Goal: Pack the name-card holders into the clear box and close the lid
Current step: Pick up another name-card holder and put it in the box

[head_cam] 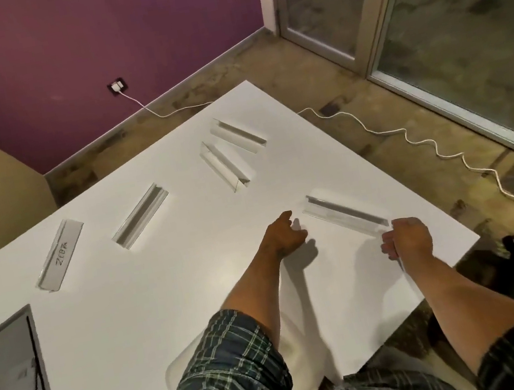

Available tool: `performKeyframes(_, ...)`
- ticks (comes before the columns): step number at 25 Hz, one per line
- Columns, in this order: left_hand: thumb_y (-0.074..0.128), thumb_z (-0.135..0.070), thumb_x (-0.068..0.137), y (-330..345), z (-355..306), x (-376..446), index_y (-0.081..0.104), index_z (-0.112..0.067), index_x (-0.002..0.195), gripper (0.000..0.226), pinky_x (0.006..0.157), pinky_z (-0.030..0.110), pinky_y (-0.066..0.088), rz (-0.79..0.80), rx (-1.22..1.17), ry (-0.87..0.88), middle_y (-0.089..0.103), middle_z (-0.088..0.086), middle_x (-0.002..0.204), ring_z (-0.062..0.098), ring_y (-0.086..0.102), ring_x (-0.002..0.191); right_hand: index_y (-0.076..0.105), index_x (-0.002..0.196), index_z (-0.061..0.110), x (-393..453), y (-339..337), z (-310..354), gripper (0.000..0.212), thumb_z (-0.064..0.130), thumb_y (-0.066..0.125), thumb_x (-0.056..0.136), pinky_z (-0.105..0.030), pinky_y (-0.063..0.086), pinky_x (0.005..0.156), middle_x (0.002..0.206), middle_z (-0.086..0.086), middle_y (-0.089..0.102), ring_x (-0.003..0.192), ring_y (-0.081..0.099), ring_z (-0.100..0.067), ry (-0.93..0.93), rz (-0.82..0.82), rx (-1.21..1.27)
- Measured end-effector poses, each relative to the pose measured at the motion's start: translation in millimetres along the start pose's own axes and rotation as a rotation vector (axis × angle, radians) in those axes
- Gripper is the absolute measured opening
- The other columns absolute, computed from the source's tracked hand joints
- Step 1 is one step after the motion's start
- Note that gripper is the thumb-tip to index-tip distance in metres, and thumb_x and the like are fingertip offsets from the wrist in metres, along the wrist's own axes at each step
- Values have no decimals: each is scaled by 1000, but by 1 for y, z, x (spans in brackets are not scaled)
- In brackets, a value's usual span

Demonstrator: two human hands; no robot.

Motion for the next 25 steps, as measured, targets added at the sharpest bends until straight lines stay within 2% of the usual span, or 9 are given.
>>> performKeyframes(2,63,-24,92,0,-12,14,23,-16,160,79,117,34,35,-5,-14,8,40,9,159,27,42,144,59,90,13,14,-2,3,17,27,50,94,-26,39,44,73,-17,64,44,56,-26,-4,-44,-20)
performKeyframes(4,62,-19,91,2,-26,28,19,-14,161,82,116,30,33,-14,-54,21,35,9,162,26,38,147,58,98,13,27,-2,6,33,45,51,96,-25,42,43,75,-14,68,47,59,-27,13,-32,-78)
performKeyframes(6,60,-14,91,6,-38,40,17,-11,161,83,115,27,29,-11,-93,30,30,9,164,24,33,150,60,93,11,38,0,10,40,49,49,97,-26,44,44,76,-13,70,48,61,-27,27,14,-157)
performKeyframes(9,60,-11,91,13,-48,54,18,-9,161,81,115,26,28,29,-135,17,30,8,164,23,32,150,65,83,7,49,6,13,37,40,56,96,-28,44,48,76,-12,70,48,61,-26,15,62,-216)
performKeyframes(14,62,-10,92,18,-47,67,28,-7,158,75,121,33,29,37,-188,-18,37,9,161,23,36,148,73,88,6,50,12,9,20,24,64,89,-28,47,51,72,-9,71,50,58,-20,-44,90,-165)
performKeyframes(20,64,-11,91,-3,-32,57,36,-11,156,70,119,35,33,-103,-329,-23,41,6,159,24,41,145,77,90,13,32,28,23,12,24,75,84,-28,51,53,65,-8,73,49,61,-18,-169,134,-99)
performKeyframes(23,65,-15,93,-18,-20,40,38,-17,154,67,115,49,41,-187,-548,-47,42,1,157,28,48,139,76,91,12,17,47,31,16,25,81,82,-30,48,54,64,-10,72,50,60,-21,-178,213,-50)
performKeyframes(25,65,-15,93,-30,-10,25,40,-19,153,65,112,51,43,-261,-683,-75,44,-2,155,27,50,137,75,92,9,3,65,34,22,27,81,81,-32,44,54,62,-9,69,52,56,-24,-174,309,-57)
Point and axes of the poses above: each hand's wrist, its own x-axis towards the middle knuckle, its own y-axis out of the palm, z = x × y, the point moved 2 cm from there along x, towards the middle knuckle
